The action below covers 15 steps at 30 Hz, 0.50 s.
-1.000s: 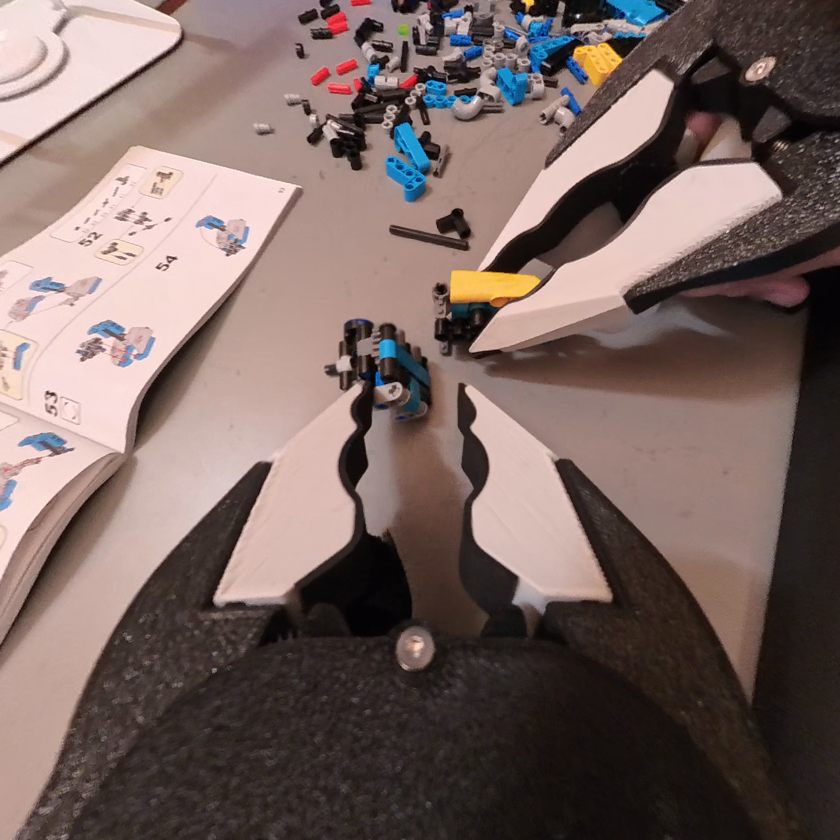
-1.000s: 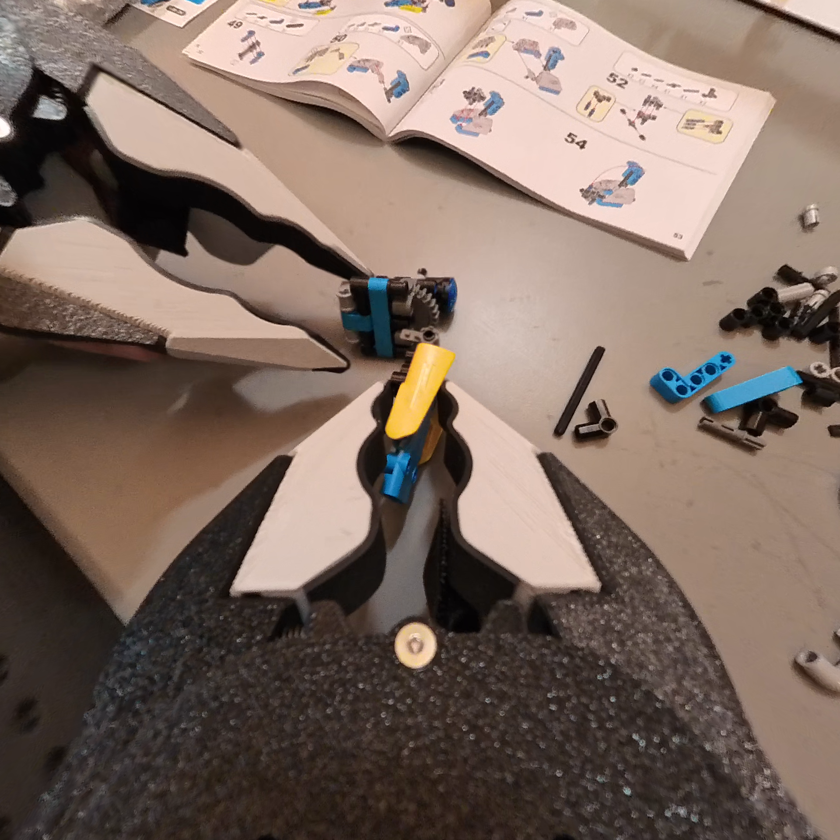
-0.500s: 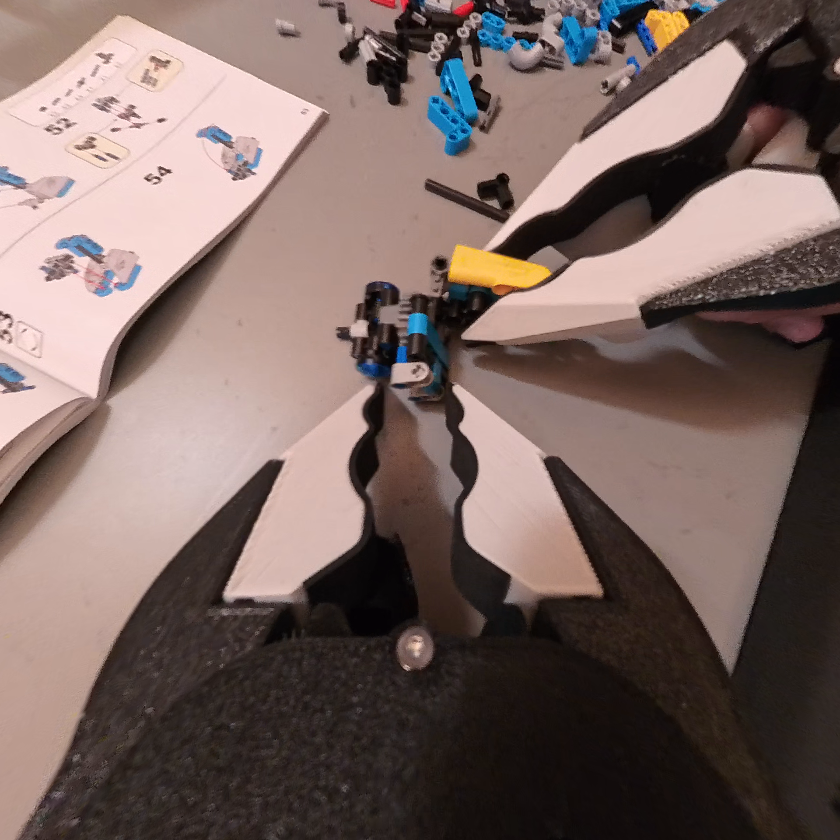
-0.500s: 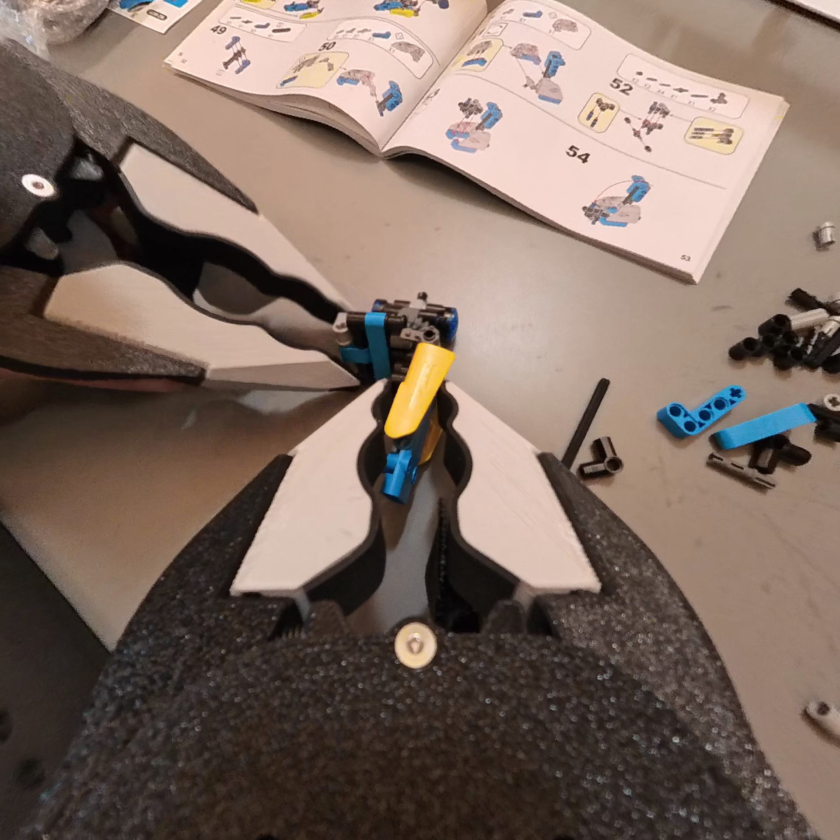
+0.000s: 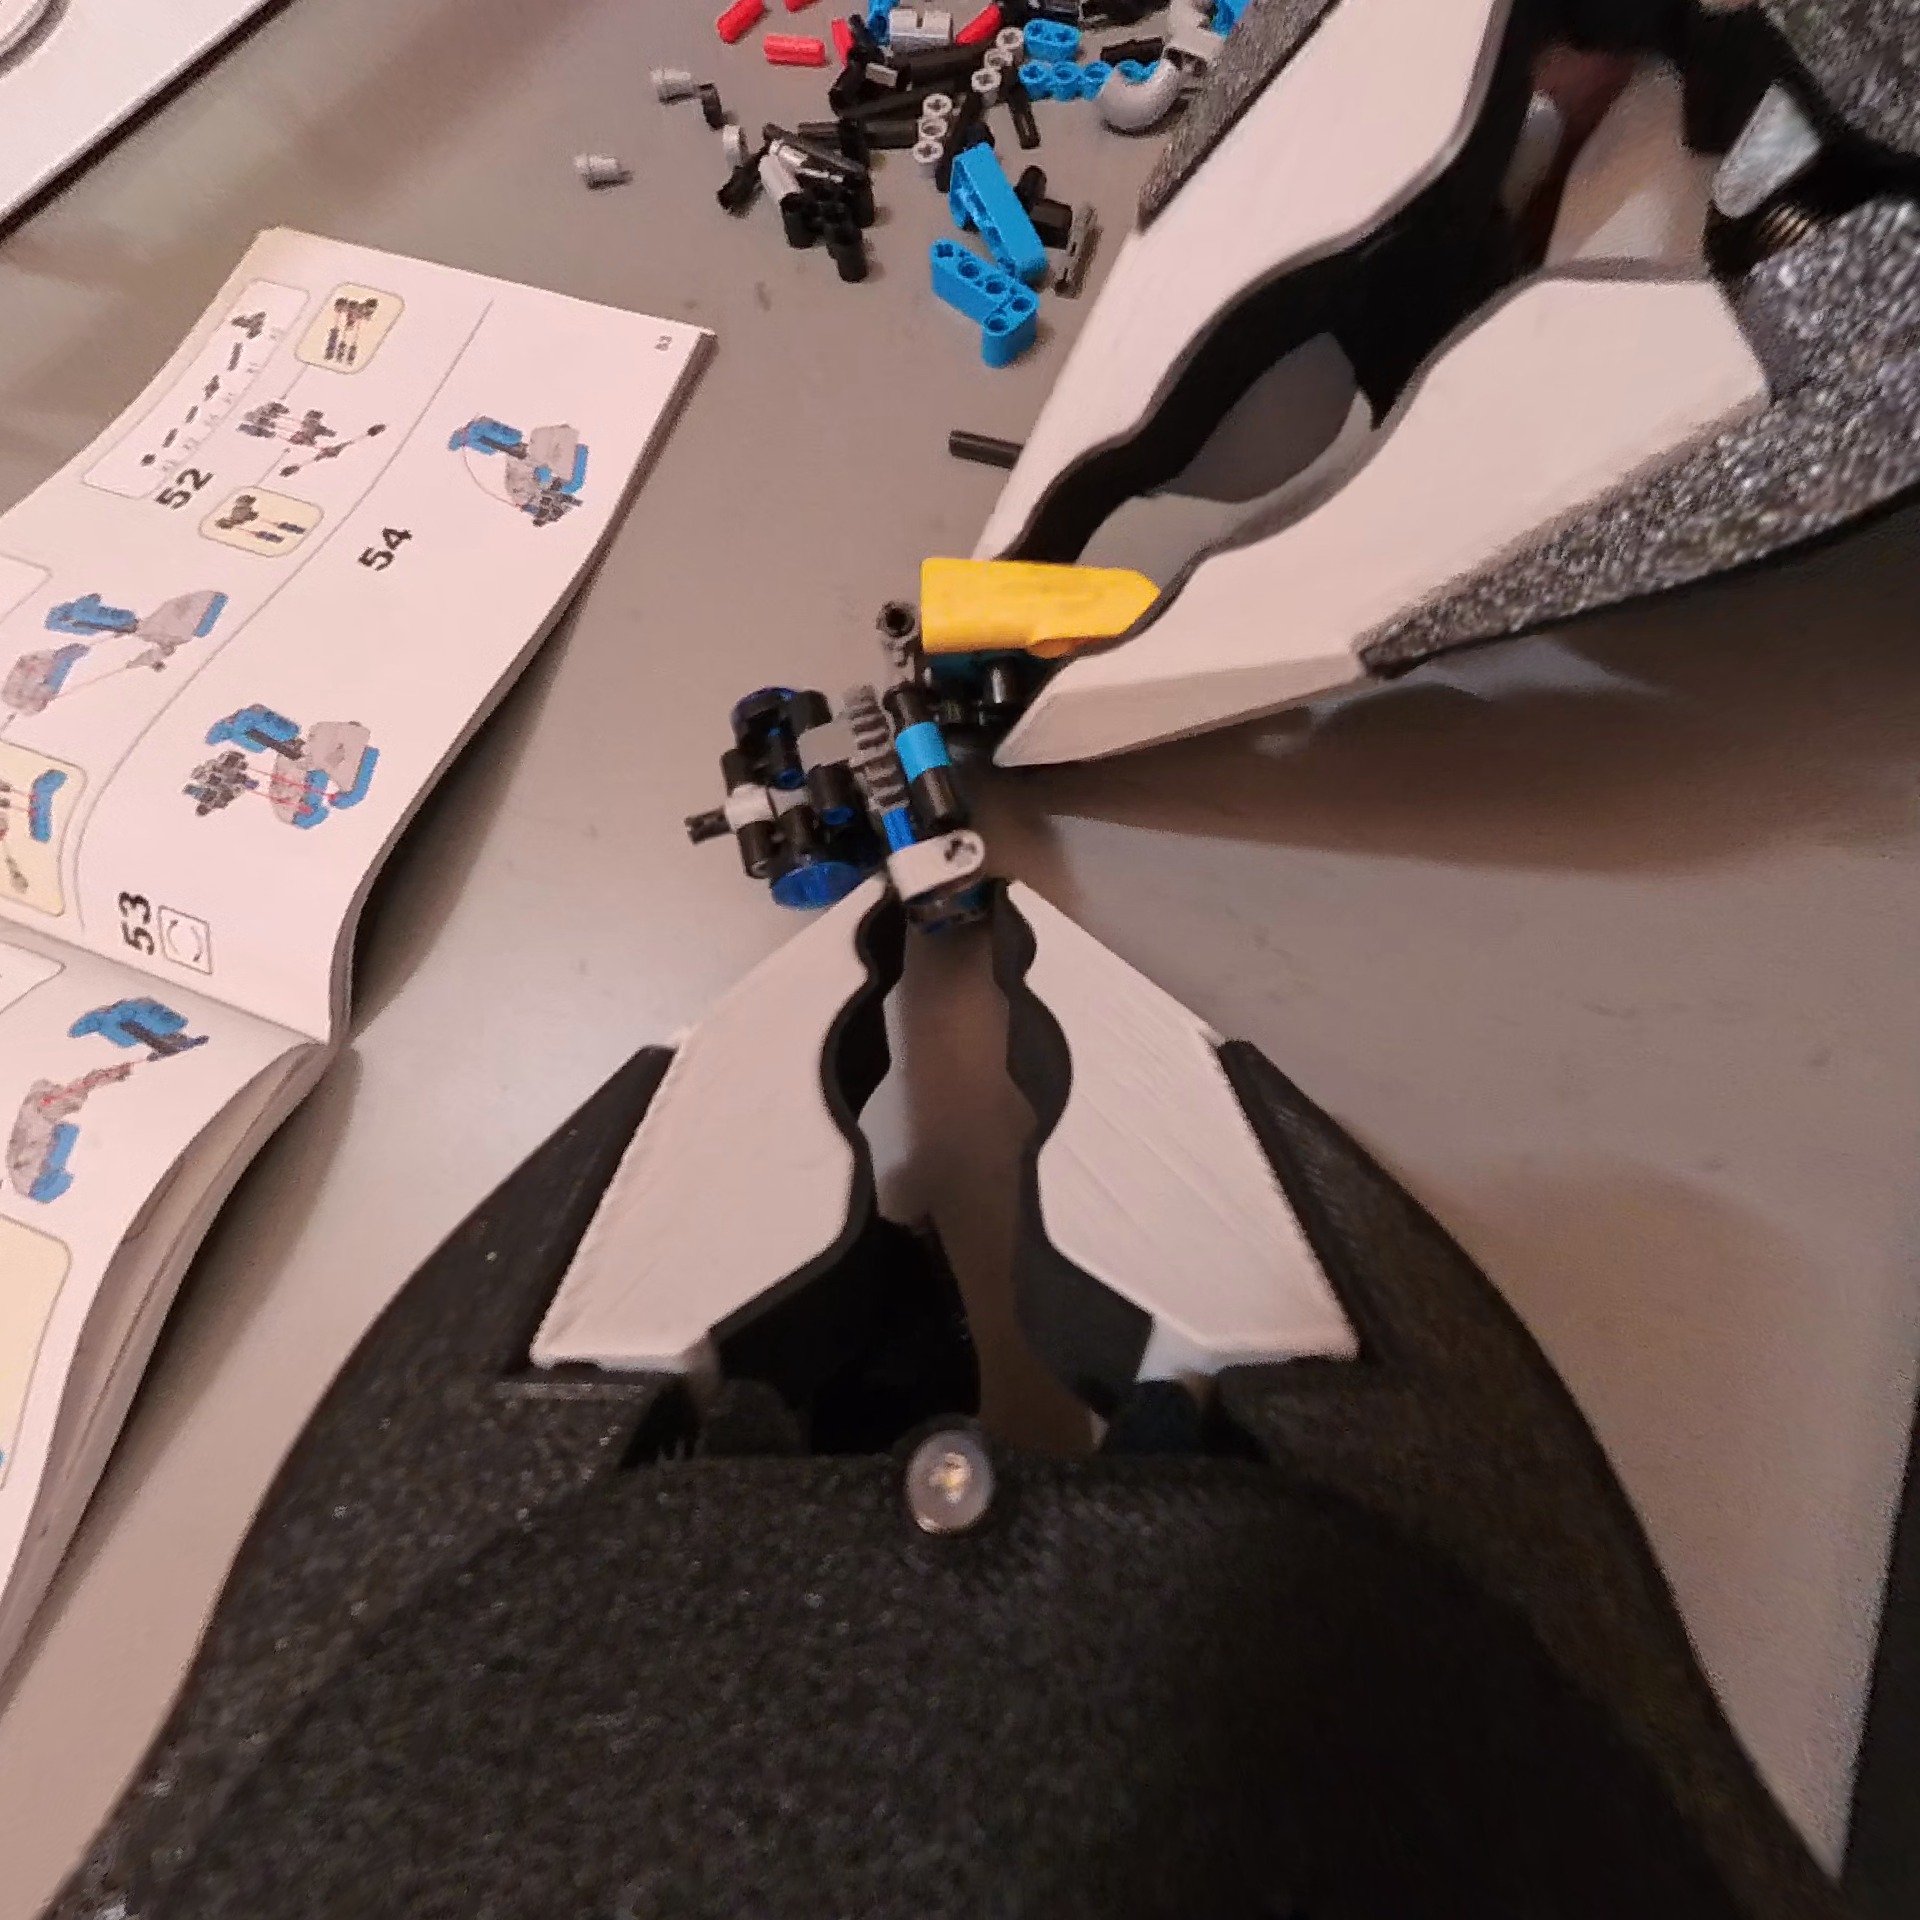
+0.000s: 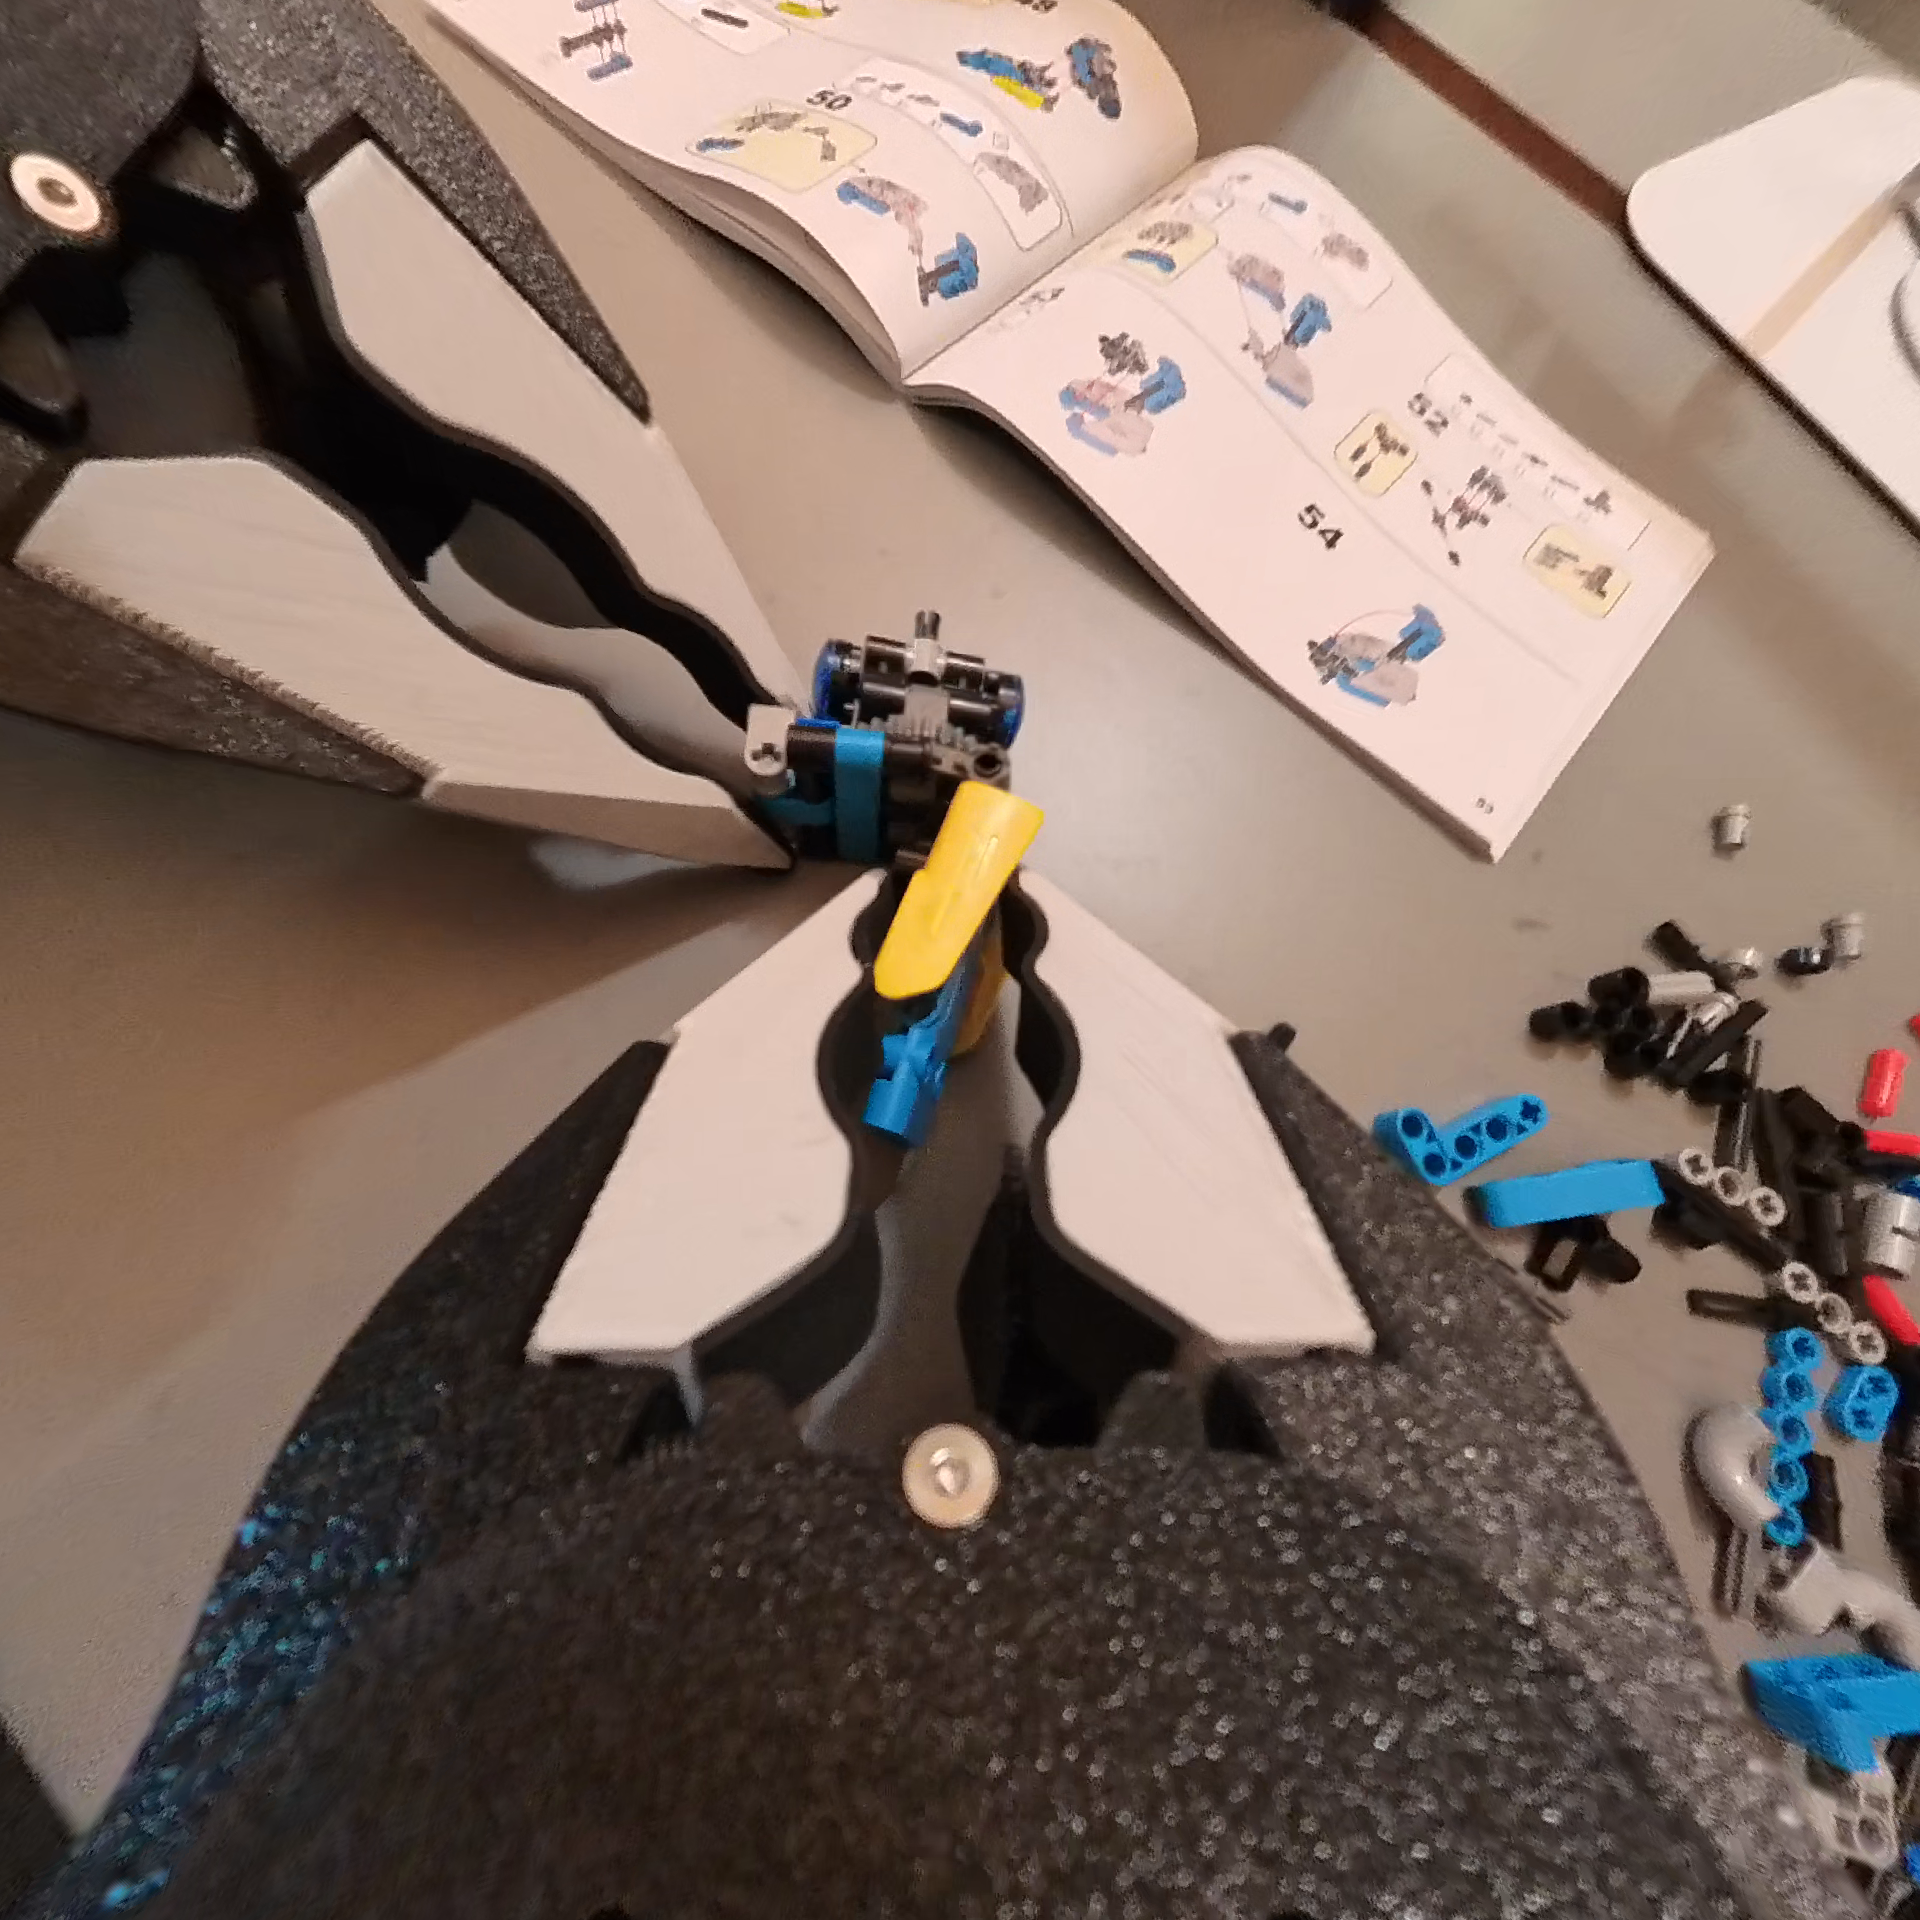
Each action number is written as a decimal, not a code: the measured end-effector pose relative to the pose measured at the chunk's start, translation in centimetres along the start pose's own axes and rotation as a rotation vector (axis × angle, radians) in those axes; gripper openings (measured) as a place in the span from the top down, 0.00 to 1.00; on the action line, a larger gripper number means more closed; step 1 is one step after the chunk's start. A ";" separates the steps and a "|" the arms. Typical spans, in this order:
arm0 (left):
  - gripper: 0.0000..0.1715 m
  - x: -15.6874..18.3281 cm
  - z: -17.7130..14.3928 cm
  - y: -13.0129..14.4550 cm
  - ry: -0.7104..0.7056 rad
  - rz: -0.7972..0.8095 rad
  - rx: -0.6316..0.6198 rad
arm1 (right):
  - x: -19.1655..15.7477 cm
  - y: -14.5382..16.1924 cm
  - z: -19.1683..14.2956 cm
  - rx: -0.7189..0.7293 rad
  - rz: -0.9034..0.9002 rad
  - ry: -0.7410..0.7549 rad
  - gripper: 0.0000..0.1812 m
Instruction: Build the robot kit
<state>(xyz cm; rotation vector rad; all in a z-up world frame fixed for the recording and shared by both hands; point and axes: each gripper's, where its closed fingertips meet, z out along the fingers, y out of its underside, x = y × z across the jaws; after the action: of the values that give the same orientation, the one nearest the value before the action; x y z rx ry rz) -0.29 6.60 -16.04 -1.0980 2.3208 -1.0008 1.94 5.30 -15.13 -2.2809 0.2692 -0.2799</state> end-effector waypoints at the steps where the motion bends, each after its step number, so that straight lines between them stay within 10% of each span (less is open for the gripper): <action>1: 0.91 0.0 0.0 0.0 0.007 -0.001 0.000 | 0.0 0.0 0.2 0.004 -0.003 -0.001 0.89; 15: 0.92 -0.4 -0.1 0.2 0.114 0.030 -0.001 | -0.5 -0.1 0.5 -0.036 0.083 -0.335 0.91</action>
<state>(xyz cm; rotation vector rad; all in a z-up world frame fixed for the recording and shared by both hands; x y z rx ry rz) -0.20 6.99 -16.09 -1.0278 2.4203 -1.0768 1.62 5.86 -15.39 -2.3006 0.1946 0.1506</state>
